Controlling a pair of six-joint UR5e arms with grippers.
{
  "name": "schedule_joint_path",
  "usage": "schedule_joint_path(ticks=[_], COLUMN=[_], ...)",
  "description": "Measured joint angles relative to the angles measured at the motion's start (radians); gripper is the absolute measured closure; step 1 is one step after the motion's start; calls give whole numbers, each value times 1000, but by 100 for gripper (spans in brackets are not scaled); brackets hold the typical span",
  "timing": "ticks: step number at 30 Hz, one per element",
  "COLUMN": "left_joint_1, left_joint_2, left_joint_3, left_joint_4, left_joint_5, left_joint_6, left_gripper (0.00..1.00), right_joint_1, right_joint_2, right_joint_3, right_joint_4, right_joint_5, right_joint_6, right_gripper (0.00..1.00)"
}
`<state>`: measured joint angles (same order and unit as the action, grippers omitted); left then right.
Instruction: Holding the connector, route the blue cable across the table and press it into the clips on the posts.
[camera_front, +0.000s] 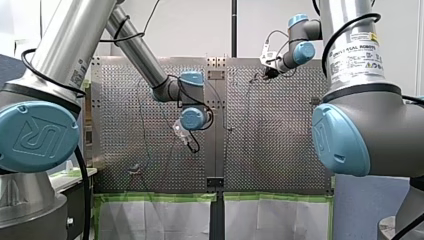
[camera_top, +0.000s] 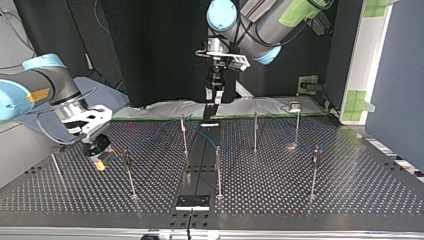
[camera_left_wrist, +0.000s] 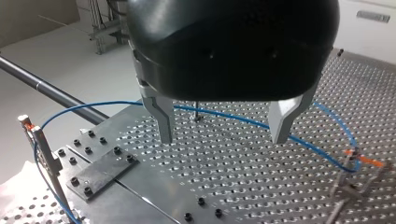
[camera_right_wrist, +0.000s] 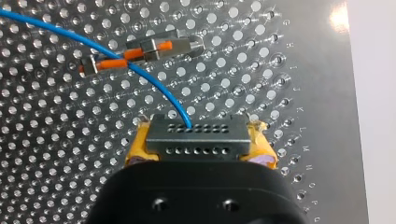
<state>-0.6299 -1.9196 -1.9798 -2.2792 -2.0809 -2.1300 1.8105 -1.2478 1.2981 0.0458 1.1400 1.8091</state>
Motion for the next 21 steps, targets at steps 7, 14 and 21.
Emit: schedule_joint_path(ticks=[7,14,21], left_joint_1=[2,2,8], left_joint_2=[0,0,0], left_joint_3=[-67,-125,-181], left_joint_4=[8,7,9], left_joint_5=[-5,-12,-14], left_joint_6=[9,15,24], left_gripper=[0,0,0], right_joint_1=[-2,-6,-10], right_joint_2=[0,1,1], right_joint_3=[0,0,0], right_joint_4=[-1,-1,0], right_joint_5=[0,1,7], right_joint_6=[2,3,3], right_gripper=[100,100,100])
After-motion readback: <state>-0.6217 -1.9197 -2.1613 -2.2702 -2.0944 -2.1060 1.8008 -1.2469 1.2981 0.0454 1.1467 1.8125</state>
